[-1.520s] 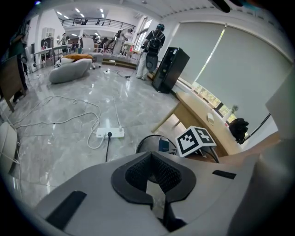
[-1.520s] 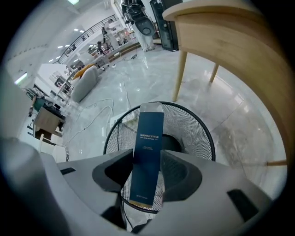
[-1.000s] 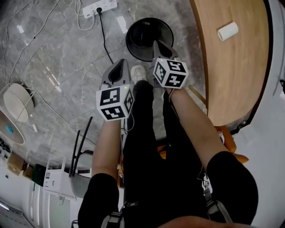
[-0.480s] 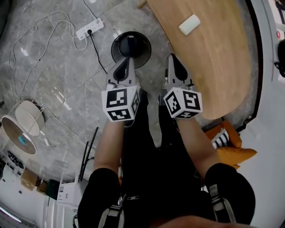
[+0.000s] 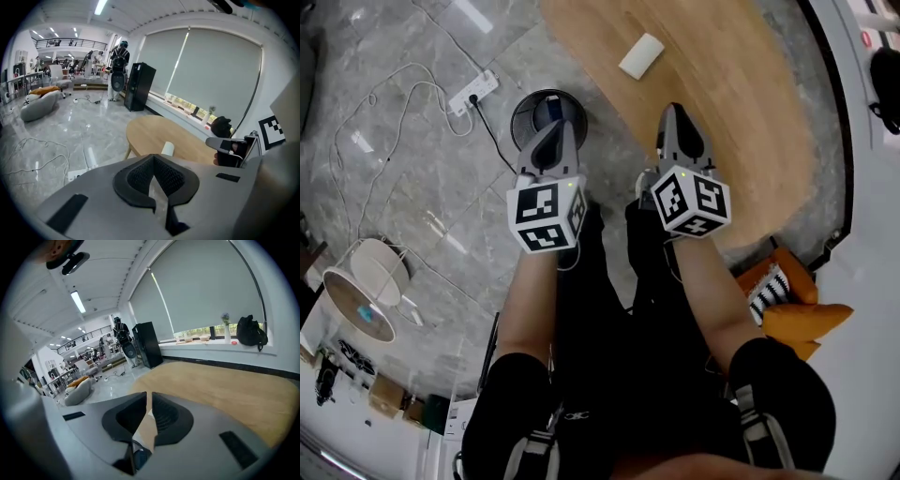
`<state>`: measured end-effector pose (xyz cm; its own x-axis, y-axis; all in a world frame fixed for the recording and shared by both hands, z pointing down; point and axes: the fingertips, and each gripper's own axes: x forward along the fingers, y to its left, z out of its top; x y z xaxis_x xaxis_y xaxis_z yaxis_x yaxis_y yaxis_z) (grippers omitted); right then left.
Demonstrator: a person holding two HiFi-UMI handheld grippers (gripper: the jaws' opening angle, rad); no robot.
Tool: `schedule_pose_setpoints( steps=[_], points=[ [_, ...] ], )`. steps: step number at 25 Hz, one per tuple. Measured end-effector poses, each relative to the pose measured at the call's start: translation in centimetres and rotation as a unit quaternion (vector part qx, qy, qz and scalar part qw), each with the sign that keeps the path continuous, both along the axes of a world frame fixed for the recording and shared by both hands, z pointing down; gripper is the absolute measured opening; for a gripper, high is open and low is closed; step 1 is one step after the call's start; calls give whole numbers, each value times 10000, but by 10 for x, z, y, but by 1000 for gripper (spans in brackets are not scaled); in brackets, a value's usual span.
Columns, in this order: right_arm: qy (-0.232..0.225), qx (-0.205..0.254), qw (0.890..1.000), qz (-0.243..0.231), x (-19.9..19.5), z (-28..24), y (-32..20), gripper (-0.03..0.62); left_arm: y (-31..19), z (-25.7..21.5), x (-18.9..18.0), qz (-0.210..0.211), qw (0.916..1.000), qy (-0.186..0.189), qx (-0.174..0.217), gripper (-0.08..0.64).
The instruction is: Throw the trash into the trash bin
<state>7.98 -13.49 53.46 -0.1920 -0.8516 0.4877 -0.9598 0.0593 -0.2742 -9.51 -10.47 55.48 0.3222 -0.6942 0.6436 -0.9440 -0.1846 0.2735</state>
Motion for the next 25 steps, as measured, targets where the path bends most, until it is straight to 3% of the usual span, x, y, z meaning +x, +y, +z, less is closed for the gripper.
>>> schedule_pose_setpoints(
  steps=[1, 4, 6, 12, 21, 25],
  points=[
    [-55, -3, 10000, 4, 2, 3, -6, 14, -3, 1, 3, 12, 10000, -9, -15, 5],
    [-371, -317, 9988, 2, 3, 25, -25, 170, -8, 7, 10, 22, 9999, 6, -116, 5],
    [-578, -605, 9964, 104, 2, 47, -39, 201, -8, 12, 12, 5, 9998, 29, -189, 5],
    [-395, -1423, 9883, 371, -4, 107, -83, 222, -11, 23, -2, -39, 9994, -54, -325, 4],
    [-57, -2102, 9761, 549, -10, 163, -110, 244, -8, 42, -38, -286, 9981, -153, -523, 5],
    [182, -2202, 9743, 443, -12, 174, -112, 243, -3, 49, -44, -340, 9976, -168, -588, 5]
  ],
)
